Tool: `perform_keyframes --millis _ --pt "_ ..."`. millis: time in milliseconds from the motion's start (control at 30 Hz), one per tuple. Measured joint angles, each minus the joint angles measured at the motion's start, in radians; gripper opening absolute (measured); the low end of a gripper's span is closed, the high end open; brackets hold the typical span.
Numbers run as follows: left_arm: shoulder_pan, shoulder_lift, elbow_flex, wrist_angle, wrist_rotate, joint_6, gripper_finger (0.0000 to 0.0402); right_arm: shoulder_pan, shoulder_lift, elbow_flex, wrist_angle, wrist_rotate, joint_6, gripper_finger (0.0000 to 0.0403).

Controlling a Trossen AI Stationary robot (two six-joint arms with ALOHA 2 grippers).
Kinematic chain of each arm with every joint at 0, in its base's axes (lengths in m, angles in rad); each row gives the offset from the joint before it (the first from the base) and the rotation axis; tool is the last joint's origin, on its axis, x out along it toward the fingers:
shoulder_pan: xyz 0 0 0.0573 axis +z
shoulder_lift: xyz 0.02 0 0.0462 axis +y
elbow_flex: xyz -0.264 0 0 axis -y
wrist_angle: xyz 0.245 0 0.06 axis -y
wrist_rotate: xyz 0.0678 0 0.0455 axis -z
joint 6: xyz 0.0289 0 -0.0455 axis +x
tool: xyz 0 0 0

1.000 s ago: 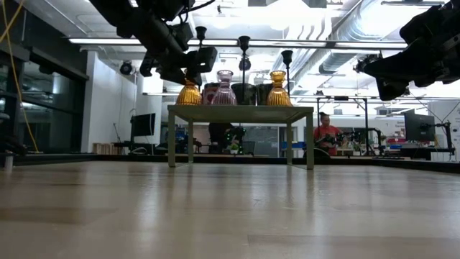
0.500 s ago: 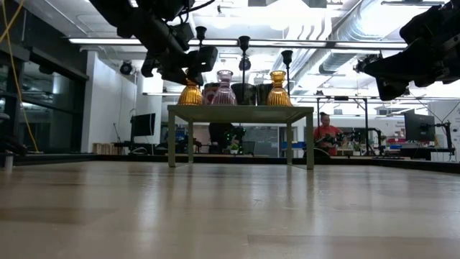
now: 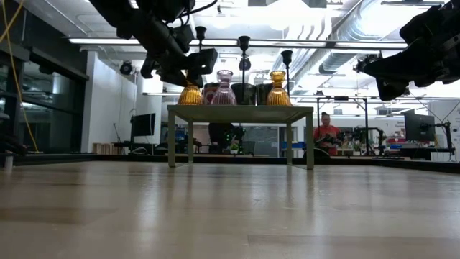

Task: Pick & Place candle stick holders
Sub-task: Put the yellow candle holder on the shelf

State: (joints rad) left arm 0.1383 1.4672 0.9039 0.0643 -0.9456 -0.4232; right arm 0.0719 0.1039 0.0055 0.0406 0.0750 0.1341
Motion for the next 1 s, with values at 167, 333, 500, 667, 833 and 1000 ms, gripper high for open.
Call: perform_keyframes --millis 167,333,500,667,833,1000 --pt "0.000 0.000 0.000 -0.002 -0.008 0.000 0.0160 0.000 0.000 0.000 0.000 0.000 0.000 0.0004" --pt "0.000 -0.001 0.000 -0.010 -0.011 0.001 0.0162 0.000 0.000 0.000 0.000 0.000 0.000 0.0004" --pt "0.000 -0.001 0.000 -0.009 -0.007 0.003 0.0185 0.000 0.000 0.000 0.000 0.000 0.000 0.0004" --pt "0.000 -0.002 0.000 -0.001 -0.017 0.003 0.0237 0.000 0.000 0.000 0.000 0.000 0.000 0.0004" --pt "-0.002 -0.002 0.000 0.012 -0.026 0.003 0.0273 0.000 0.000 0.000 0.000 0.000 0.000 0.0004" --pt "-0.027 -0.003 0.001 0.052 -0.025 0.053 0.0283 0.000 0.000 0.000 0.000 0.000 0.000 0.0004"
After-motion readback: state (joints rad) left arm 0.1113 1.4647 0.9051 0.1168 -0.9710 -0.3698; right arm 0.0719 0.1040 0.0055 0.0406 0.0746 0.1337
